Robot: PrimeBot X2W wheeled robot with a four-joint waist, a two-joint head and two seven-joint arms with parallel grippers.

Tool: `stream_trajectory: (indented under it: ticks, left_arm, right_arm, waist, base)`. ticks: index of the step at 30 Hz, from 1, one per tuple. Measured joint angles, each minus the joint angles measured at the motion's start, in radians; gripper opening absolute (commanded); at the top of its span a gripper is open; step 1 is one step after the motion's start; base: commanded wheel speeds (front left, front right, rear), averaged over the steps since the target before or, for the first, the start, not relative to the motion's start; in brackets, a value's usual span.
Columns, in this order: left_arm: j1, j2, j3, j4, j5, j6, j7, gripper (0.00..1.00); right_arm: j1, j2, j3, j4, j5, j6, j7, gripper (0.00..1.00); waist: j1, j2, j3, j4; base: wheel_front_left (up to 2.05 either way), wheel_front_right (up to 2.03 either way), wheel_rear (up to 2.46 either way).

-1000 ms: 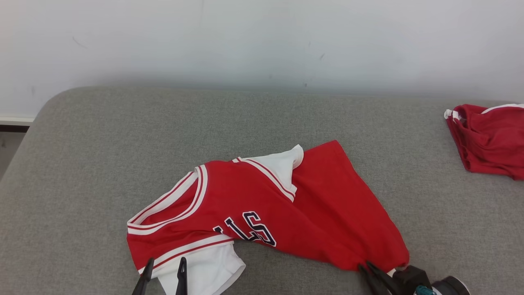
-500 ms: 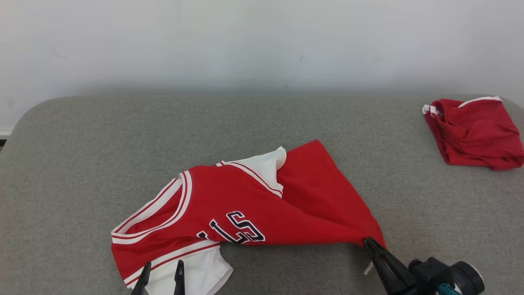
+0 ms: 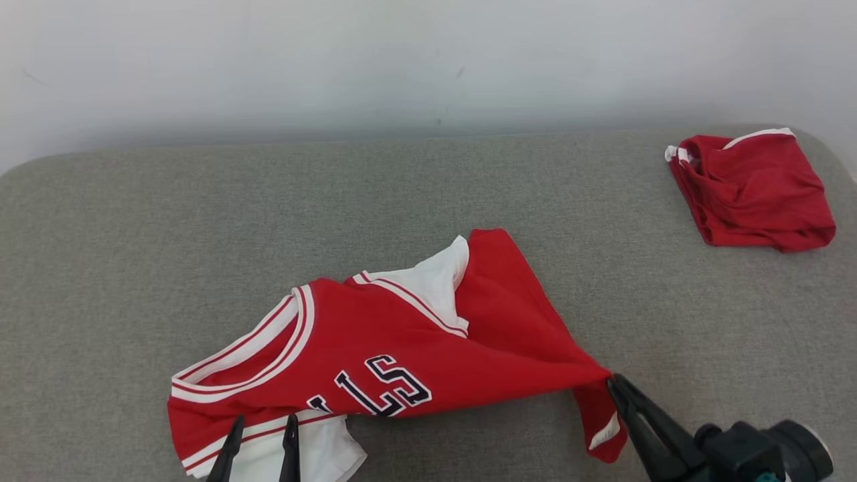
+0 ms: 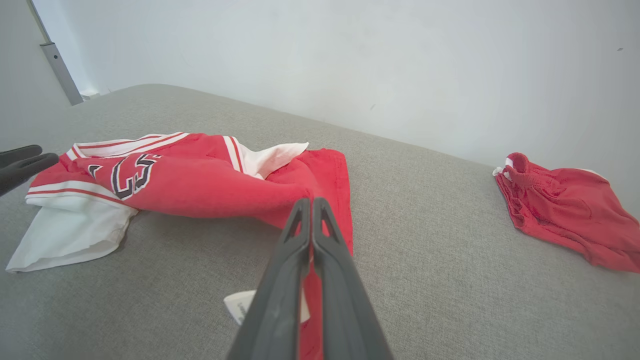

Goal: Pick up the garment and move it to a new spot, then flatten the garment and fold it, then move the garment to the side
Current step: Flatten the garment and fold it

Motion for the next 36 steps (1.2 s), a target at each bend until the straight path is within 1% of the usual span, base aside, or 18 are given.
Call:
stream_trajectory:
  ticks: [5,8,13,18,21,25,28,32,36]
  left_arm:
    - [-0.012,0.000,-0.009,0.006,0.000,-0.003,0.000,1.00]
    - [-0.018,0.000,-0.014,0.009,0.000,-0.006,0.000,1.00]
    - [-0.017,0.000,-0.017,0.013,0.000,-0.004,0.000,1.00]
    - [-0.016,0.000,-0.031,0.020,0.000,-0.005,0.000,1.00]
    - [-0.016,0.000,-0.033,0.019,-0.002,0.003,0.000,1.00]
    - [-0.002,0.000,-0.030,0.014,-0.011,0.011,0.000,1.00]
    - [0.019,0.000,-0.020,0.011,-0.021,0.015,0.000,1.00]
    - [0.025,0.000,-0.013,0.012,-0.021,0.015,0.000,1.00]
    - [0.021,0.000,0.001,0.009,-0.019,0.012,0.000,1.00]
  right_arm:
    - [-0.071,-0.036,0.006,0.008,0.002,0.000,0.006,0.00]
    - [-0.137,-0.064,0.013,0.041,0.005,0.000,0.012,0.00]
    - [-0.241,-0.112,0.037,0.146,0.029,0.000,0.012,0.00]
    - [-0.358,-0.133,0.066,0.265,0.047,0.000,-0.003,0.00]
    - [-0.383,-0.140,0.087,0.307,0.063,0.000,-0.020,0.00]
    - [-0.375,-0.139,0.101,0.337,0.074,0.000,-0.037,0.00]
    - [-0.347,-0.138,0.105,0.339,0.078,0.000,-0.049,0.00]
    - [-0.254,-0.131,0.093,0.308,0.087,0.000,-0.055,0.00]
    - [-0.137,-0.105,0.099,0.271,0.093,0.000,-0.058,0.00]
  waist:
    - [0.0000,0.0000,-0.004,0.014]
    - [0.0000,-0.0001,-0.006,0.030]
    - [0.0000,-0.0001,-0.011,0.067]
    - [0.0000,0.0000,-0.016,0.104]
    - [0.0000,0.0000,-0.019,0.128]
    - [0.0000,0.0000,-0.027,0.148]
    - [-0.0001,-0.0001,-0.034,0.142]
    - [0.0000,0.0000,-0.040,0.118]
    - [0.0000,0.0000,-0.045,0.091]
  base:
    - [0.00,0.00,0.00]
    - [0.00,0.00,0.00]
    - [0.00,0.00,0.00]
    - [0.00,0.00,0.00]
    - [0.00,0.00,0.00]
    - [0.00,0.00,0.00]
    - [0.00,0.00,0.00]
    - [0.00,0.00,0.00]
    - [0.00,0.00,0.00]
